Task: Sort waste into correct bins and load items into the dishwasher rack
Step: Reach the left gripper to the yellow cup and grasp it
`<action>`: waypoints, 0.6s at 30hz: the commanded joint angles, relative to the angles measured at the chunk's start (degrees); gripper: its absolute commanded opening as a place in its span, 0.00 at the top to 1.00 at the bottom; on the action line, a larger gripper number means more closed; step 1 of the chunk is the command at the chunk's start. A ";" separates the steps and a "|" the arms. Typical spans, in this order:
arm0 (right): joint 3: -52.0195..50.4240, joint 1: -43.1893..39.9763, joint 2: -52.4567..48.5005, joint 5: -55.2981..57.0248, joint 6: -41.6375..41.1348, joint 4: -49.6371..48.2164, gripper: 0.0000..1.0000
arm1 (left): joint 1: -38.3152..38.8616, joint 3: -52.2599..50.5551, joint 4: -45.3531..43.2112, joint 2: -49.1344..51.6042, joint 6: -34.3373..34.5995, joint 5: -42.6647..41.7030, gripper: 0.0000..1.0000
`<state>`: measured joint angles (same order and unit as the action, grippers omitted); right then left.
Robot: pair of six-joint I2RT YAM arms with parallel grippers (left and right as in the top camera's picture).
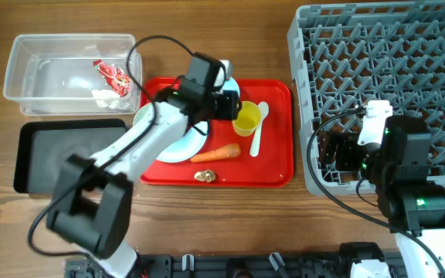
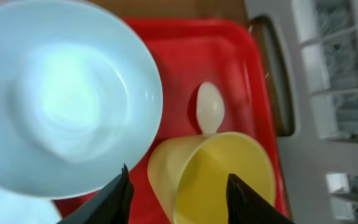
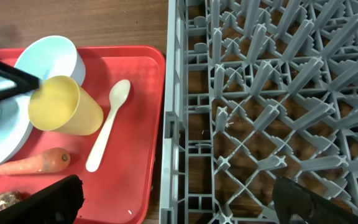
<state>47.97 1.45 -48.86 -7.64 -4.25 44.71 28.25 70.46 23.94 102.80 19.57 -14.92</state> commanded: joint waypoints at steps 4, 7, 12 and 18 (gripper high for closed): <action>1.31 -0.02 -0.13 0.76 -0.28 -0.07 0.00 | 1.27 0.70 -0.28 3.87 -0.74 -0.61 0.65; 1.31 -0.02 -0.13 0.79 -0.26 -0.04 0.00 | 1.20 0.70 -0.17 3.80 -0.72 -0.48 0.89; 1.31 -0.02 -0.13 0.81 -0.24 -0.04 0.00 | 0.81 0.72 1.18 3.67 -0.72 -0.48 0.96; 1.31 -0.02 -1.05 5.62 -1.07 -0.42 0.00 | -2.67 0.72 3.54 0.39 0.68 -3.98 0.96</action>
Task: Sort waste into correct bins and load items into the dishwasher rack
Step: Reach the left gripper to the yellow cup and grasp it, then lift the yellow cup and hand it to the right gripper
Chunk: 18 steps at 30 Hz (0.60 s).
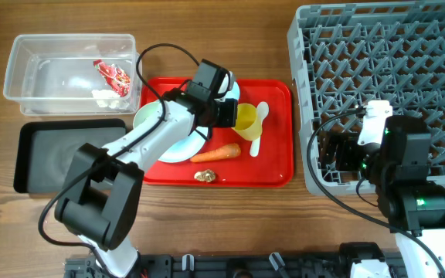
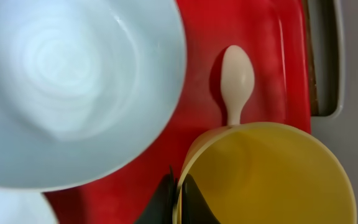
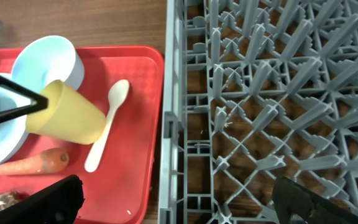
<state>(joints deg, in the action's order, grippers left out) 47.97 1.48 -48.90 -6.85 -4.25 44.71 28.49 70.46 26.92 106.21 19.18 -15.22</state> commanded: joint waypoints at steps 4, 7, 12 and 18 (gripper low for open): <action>1.31 -0.04 -3.89 6.86 -3.63 -2.56 0.00 | -7.82 0.72 -1.46 -5.66 6.23 -17.33 0.96; 1.31 -0.04 -7.87 0.98 -3.76 -6.60 0.00 | -11.74 0.72 -5.66 -5.81 10.38 -31.85 0.96; 1.31 -0.04 -13.60 -25.79 2.71 -15.56 0.00 | -16.04 0.72 -7.21 -5.81 16.22 -45.75 0.96; 1.31 -0.04 -18.95 -47.54 4.52 -24.98 0.00 | -16.59 0.72 -7.39 -5.81 16.31 -55.91 0.96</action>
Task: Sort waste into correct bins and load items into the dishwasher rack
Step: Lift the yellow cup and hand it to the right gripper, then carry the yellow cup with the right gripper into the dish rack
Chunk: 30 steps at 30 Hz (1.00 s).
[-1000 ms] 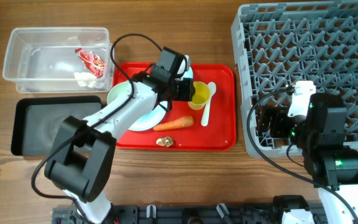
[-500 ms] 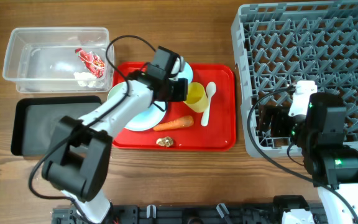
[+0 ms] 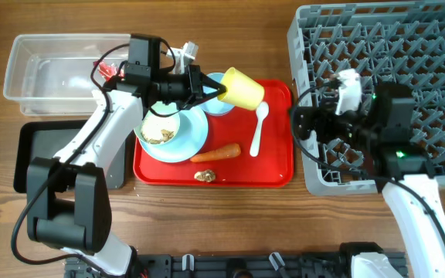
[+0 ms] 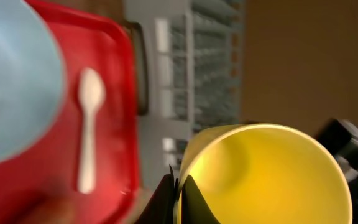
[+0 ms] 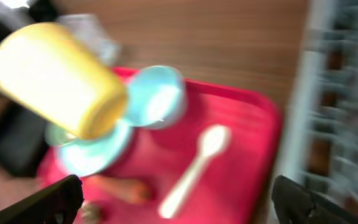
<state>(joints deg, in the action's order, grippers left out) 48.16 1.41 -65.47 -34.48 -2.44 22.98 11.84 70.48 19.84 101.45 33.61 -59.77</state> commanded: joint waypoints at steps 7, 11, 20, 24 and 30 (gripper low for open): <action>1.11 0.02 -5.97 -28.24 2.47 -8.33 0.00 | 2.60 0.68 -4.39 -1.05 7.76 -11.37 0.96; 1.11 0.04 -6.25 -30.62 2.45 -8.87 0.00 | 4.00 0.70 -7.43 -1.05 10.64 -11.32 0.96; 1.11 0.04 -6.32 -30.58 2.21 -10.45 0.00 | 7.34 0.70 -11.58 -1.05 14.93 -11.10 0.96; 1.11 0.04 -6.32 -30.58 1.77 -10.56 0.02 | 8.20 0.70 -11.56 -1.05 14.93 -10.64 0.96; 1.11 0.04 -6.32 -30.80 0.72 -11.85 0.13 | 8.31 0.70 -11.58 -1.05 16.65 -9.99 0.96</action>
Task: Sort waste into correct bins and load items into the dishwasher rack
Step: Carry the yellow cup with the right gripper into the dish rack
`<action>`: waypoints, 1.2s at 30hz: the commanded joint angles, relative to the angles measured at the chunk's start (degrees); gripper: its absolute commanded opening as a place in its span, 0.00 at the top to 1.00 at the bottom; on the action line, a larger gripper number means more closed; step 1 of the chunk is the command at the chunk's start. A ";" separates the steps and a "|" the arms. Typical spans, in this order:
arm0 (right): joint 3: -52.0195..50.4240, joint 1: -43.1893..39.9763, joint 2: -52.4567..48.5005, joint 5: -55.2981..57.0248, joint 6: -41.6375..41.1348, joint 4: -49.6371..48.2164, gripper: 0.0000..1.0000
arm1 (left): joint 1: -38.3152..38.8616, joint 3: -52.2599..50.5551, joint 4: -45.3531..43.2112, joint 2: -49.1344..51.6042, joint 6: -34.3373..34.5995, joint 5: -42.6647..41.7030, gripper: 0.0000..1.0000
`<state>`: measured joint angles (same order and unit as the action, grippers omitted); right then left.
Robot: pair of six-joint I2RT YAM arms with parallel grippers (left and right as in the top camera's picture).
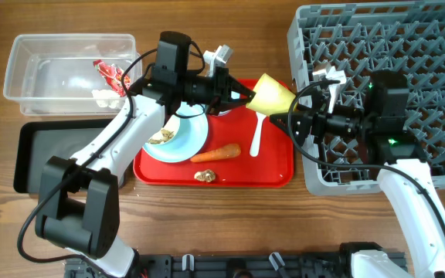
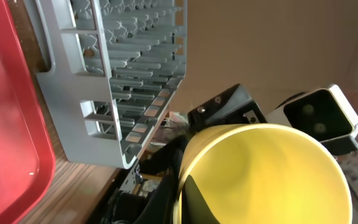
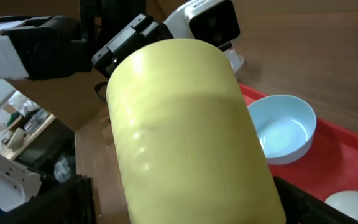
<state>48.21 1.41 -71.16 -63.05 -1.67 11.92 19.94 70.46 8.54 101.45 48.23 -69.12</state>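
A yellow cup (image 1: pixel 273 94) hangs tilted above the right end of the red tray (image 1: pixel 276 166). My left gripper (image 1: pixel 244 96) is shut on its rim, one finger inside and one outside (image 2: pixel 178 196). The cup's open mouth (image 2: pixel 272 180) fills the left wrist view. My right gripper (image 1: pixel 284 120) reaches in from the grey dishwasher rack (image 1: pixel 392 46) and stands open. The cup's wall (image 3: pixel 185 137) lies between its spread fingers (image 3: pixel 61 199). I cannot tell whether they touch it.
On the tray lie a white spoon (image 1: pixel 256 135), a carrot (image 1: pixel 215 154), a brown scrap (image 1: pixel 204 176), a plate (image 1: pixel 188 139) with food remains and a blue bowl (image 3: pixel 284 127). At the left are a clear bin (image 1: pixel 68 66) holding a red wrapper and a black bin (image 1: pixel 60 150).
The left gripper has carried the cup to the right, from over the tray's top middle to its right end. The right gripper has moved left, and its open fingers now flank the cup.
The left gripper stood open around the cup's rim on the tray, then was shut on the rim. Then it held the cup in the air over the tray while the right arm turned toward it. Now the cup sits between the right gripper's open fingers.
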 commanded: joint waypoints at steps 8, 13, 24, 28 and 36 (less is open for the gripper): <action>1.07 0.04 -0.63 -2.19 -0.04 -1.14 0.30 | 0.20 0.72 -0.33 -1.05 2.97 -0.44 0.96; 1.07 0.02 -0.63 -2.08 -0.04 -1.44 0.35 | 0.20 0.72 -0.33 -1.05 3.26 -0.44 0.96; 1.07 0.02 -0.63 9.57 -3.26 -0.31 0.44 | 0.11 0.70 1.29 -1.05 -2.99 7.17 0.53; 1.07 0.02 -0.46 15.23 -3.26 1.40 0.45 | -0.68 0.70 7.61 -1.05 -7.72 18.86 0.48; 3.69 -0.74 4.90 36.00 -3.65 14.80 0.46 | -5.90 0.70 24.30 -2.71 -17.49 36.85 0.45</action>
<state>48.38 1.30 -70.11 -38.74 -4.86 22.28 16.69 70.61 29.17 101.34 37.89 -42.52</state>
